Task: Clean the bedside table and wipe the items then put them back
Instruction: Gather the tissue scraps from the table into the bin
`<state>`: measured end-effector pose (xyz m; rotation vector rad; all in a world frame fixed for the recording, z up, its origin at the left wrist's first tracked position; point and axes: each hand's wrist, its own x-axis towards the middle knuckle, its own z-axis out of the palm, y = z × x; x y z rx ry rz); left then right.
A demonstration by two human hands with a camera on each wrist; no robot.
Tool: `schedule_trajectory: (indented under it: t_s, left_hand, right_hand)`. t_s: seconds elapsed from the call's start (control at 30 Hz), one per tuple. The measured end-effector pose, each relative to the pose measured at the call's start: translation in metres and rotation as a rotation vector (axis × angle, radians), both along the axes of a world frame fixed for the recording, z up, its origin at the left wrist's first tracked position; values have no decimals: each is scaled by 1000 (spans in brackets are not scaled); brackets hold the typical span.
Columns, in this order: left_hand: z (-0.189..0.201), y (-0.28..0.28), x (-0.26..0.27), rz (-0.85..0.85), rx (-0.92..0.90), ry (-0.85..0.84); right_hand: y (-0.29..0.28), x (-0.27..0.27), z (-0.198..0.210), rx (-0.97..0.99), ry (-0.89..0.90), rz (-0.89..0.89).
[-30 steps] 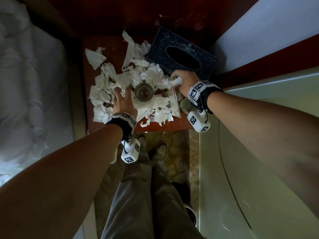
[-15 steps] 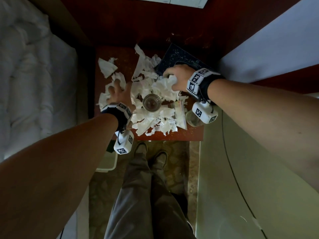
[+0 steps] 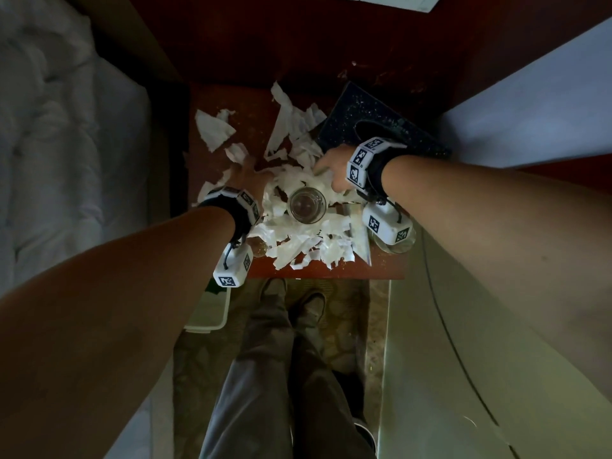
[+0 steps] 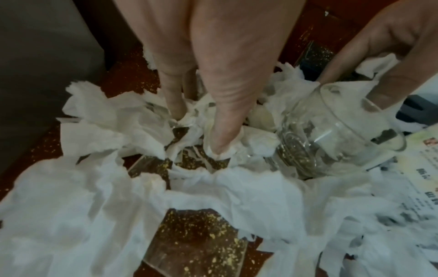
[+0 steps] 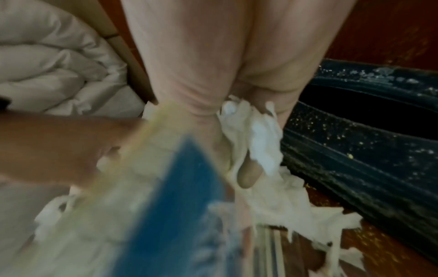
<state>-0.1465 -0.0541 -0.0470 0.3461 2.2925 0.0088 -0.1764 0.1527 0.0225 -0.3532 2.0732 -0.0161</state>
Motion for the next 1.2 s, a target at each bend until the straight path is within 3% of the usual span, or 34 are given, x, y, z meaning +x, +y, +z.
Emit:
schedule_trajectory:
  t_s: [0.13,0.53,0.97,1.2]
  left_hand:
    - [-5,2,-3,-2,57,-16]
    - [63,5,-19,24,88,19]
    - [190,18,-19,44,126,117]
    - [274,37,9,20,166,206]
  right_hand:
    - [4,-8,7,10,17,-55]
    - [9,-6,55,-21,151,-276]
    - [12,32,162,-110,302,-443]
    - [21,76,221,-142,374,-502]
